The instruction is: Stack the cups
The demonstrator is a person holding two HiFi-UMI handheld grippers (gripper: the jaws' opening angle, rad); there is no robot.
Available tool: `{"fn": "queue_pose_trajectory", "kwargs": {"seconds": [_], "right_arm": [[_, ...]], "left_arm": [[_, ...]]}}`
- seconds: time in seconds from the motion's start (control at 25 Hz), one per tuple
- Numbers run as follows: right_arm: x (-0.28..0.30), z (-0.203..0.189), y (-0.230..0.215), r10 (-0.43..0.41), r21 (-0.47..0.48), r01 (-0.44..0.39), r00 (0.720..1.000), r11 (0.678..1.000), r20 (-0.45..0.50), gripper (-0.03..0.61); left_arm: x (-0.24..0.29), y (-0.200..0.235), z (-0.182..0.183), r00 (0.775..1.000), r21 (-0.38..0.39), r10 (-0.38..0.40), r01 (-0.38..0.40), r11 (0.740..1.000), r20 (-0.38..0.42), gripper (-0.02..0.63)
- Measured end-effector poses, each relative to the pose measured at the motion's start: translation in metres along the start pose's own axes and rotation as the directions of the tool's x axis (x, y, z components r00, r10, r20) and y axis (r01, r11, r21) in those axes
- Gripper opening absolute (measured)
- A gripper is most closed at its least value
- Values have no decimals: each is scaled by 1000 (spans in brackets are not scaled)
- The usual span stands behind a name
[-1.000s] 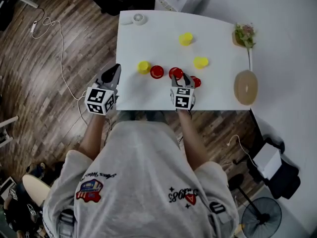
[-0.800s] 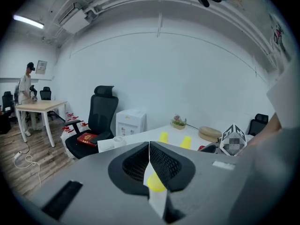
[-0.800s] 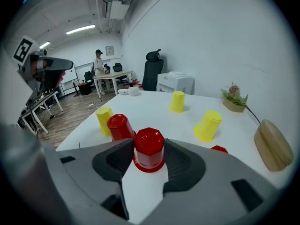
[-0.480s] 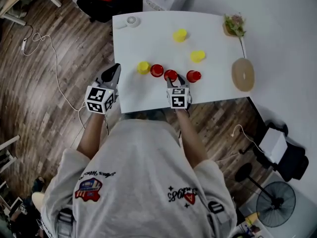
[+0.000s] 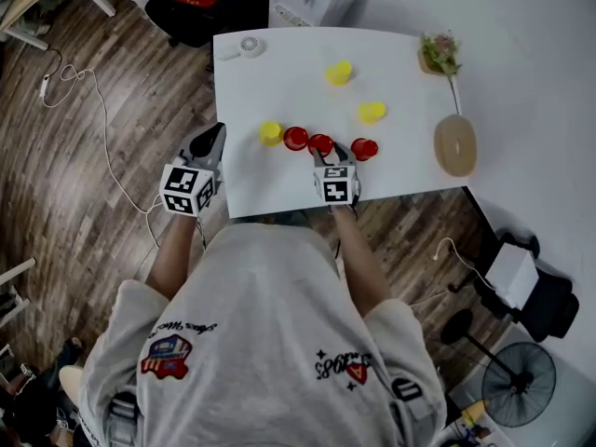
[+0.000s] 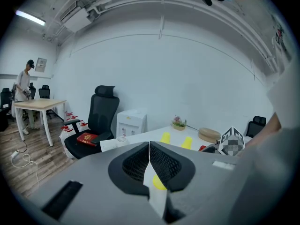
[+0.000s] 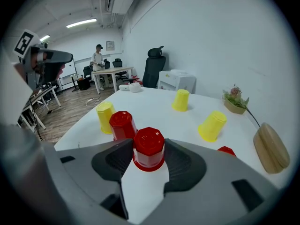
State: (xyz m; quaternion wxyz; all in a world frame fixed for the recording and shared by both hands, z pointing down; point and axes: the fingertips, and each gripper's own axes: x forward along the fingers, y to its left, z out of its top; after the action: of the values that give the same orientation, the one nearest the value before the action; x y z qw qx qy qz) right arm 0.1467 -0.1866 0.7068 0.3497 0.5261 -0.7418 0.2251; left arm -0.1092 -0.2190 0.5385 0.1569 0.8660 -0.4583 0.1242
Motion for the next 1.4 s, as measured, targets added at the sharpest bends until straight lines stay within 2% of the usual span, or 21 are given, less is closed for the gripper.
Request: {"fn": "queue_pose_trajectory", "kwargs": {"seconds": [0.12, 0.28, 0.44, 0.56, 0.64, 0.8, 0.96, 1.08, 1.24, 1.4], "right_arm": [[-4, 4, 2, -4, -3, 4, 1000, 1000, 24, 241], [-19, 20, -7, -29, 23, 27, 994, 999, 103, 242], [-33, 26, -52, -156, 89, 143, 975, 986, 157, 242], [-42, 18, -88, -241, 140, 221, 960, 965, 141, 248], [-43, 5, -107, -265, 170, 246, 959, 954, 101, 261], [-36, -24, -131, -275, 212, 268, 961, 940, 3, 276], [-33, -40, -140, -275, 237, 278, 960, 931, -47, 273], [-32, -36, -140, -268, 251, 269, 963, 930, -40, 216], [-38, -32, -138, -268, 250, 267, 963, 931, -30, 212], [-47, -13, -135, -276, 229, 261, 961, 938, 33, 210]], "left_arm": [[3, -2, 1, 1000, -3, -6, 6, 1000, 6, 8], [9, -8, 3, 1000, 1, -19, 19, 1000, 8, 9], [15, -14, 5, 1000, 6, -30, 30, 1000, 9, 9], [14, -16, 6, 999, 9, -31, 31, 999, 9, 9], [12, -16, 5, 1000, 10, -29, 29, 1000, 8, 9], [11, -16, 5, 1000, 11, -23, 23, 1000, 4, 8], [9, -15, 4, 1000, 13, -17, 17, 1000, 1, 8], [7, -14, 4, 1000, 13, -15, 15, 1000, 1, 8], [6, -17, 4, 1000, 13, -17, 17, 1000, 1, 9], [4, -17, 3, 1000, 12, -23, 23, 1000, 6, 9]]}}
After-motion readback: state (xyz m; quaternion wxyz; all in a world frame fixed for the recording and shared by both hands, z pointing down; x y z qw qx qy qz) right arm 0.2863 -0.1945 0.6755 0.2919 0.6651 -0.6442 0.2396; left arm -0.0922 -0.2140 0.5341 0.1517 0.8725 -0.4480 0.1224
